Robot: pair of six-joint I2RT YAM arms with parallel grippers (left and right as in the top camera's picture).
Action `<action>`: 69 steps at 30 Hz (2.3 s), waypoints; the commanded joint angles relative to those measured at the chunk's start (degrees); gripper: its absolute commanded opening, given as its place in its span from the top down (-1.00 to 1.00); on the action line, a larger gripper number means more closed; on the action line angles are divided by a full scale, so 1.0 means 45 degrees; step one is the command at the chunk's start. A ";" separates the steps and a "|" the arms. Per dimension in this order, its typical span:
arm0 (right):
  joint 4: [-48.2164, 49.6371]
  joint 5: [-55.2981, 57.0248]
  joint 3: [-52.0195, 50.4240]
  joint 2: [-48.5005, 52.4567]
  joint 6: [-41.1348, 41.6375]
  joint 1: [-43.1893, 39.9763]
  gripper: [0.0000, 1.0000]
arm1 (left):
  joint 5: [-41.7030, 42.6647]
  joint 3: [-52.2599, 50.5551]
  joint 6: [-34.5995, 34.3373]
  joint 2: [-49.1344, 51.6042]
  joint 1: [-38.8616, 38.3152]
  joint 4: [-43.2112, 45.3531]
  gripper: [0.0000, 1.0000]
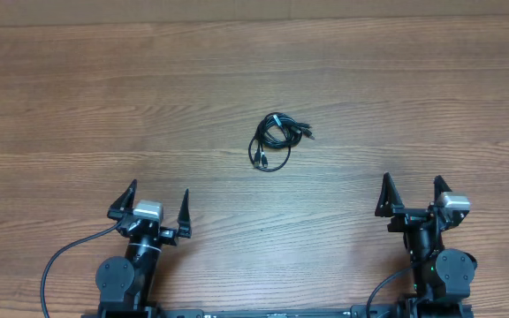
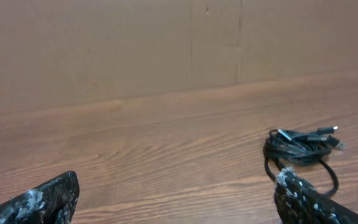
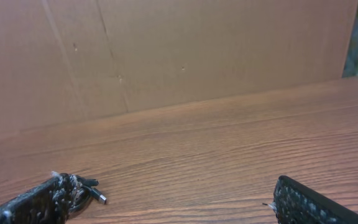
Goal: Untangle cables
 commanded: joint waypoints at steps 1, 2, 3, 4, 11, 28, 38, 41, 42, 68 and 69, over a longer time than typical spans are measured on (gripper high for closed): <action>0.0068 0.0121 -0.0131 -0.0102 -0.0049 0.0063 -1.00 | -0.0087 -0.0049 -0.0651 -0.0112 -0.0083 0.0121 -0.99; 0.0068 0.0121 -0.0131 -0.0102 -0.0049 0.0063 -1.00 | -0.0087 -0.0039 -0.0879 -0.0112 -0.0083 0.0044 -0.99; 0.0068 0.0121 -0.0131 -0.0102 -0.0049 0.0063 -1.00 | -0.0087 -0.0019 -0.1030 -0.0112 -0.0083 -0.0044 -0.99; 0.0068 0.0121 -0.0131 -0.0102 -0.0049 0.0063 -1.00 | -0.0087 0.0015 -0.1166 -0.0107 -0.0083 -0.0146 -0.99; 0.0068 0.0121 -0.0131 -0.0102 -0.0049 0.0063 -1.00 | -0.0175 0.0763 -0.1180 0.0146 -0.0083 -0.1064 -0.99; 0.0068 0.0121 -0.0131 -0.0102 -0.0049 0.0063 -1.00 | 0.0461 0.5090 -0.1073 0.7990 -0.0083 -0.1690 -0.99; 0.0068 0.0121 -0.0131 -0.0102 -0.0049 0.0063 -1.00 | 0.0971 1.0132 -0.1078 1.3930 -0.0083 -0.5430 -0.99; 0.0068 0.0121 -0.0131 -0.0102 -0.0049 0.0063 -1.00 | 0.0967 1.1414 -0.1083 1.5193 -0.0083 -0.6863 -0.99; 0.0068 0.0121 -0.0131 -0.0102 -0.0049 0.0063 -1.00 | 0.0967 1.1715 -0.1078 1.5460 -0.0083 -0.7237 -0.99; 0.0068 0.0121 -0.0131 -0.0102 -0.0049 0.0063 -1.00 | 0.1593 1.2337 -0.4167 1.6058 -0.0083 -0.7475 -0.99; 0.0068 0.0121 -0.0131 -0.0102 -0.0049 0.0063 -1.00 | 0.1598 1.2337 -0.4551 1.6058 -0.0087 -0.7130 -0.99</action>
